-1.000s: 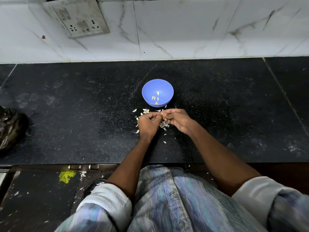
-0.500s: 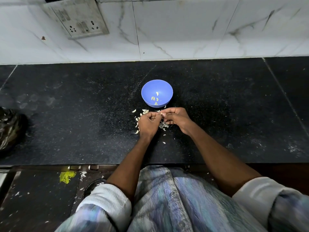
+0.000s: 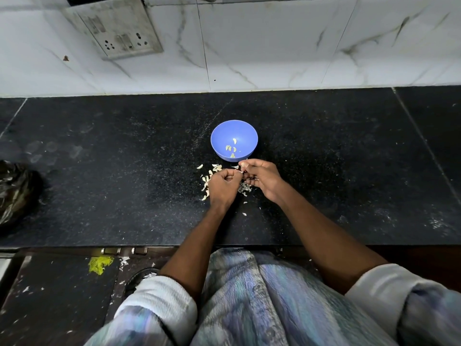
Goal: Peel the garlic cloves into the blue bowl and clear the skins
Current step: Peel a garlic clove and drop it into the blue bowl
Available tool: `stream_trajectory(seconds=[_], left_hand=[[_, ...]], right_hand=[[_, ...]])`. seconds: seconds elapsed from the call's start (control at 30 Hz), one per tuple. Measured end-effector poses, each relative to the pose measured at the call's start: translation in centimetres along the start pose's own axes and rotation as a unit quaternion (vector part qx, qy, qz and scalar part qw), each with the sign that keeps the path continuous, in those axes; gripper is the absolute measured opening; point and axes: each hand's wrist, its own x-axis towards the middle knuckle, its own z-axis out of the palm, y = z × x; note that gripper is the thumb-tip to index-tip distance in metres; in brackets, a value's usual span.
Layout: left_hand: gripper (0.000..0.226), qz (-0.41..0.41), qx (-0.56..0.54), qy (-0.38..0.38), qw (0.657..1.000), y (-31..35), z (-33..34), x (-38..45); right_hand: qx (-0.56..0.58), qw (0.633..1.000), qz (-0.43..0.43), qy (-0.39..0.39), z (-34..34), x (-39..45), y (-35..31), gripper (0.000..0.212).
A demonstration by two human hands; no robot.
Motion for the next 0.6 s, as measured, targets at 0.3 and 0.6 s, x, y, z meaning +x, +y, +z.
stream_trajectory(seconds=[0.3, 0.6], left_hand=[[0.011, 0.04, 0.066, 0.021, 0.997, -0.34, -0.69, 0.0], [0.01, 0.099, 0.099, 0.049, 0.989, 0.28, -0.85, -0.26]], right_hand=[[0.042, 0.999, 0.005, 0.024, -0.11, 0.35, 0.31, 0.016], [-0.091, 0.994, -0.049, 0.026, -0.22, -0.03, 0.46, 0.012]])
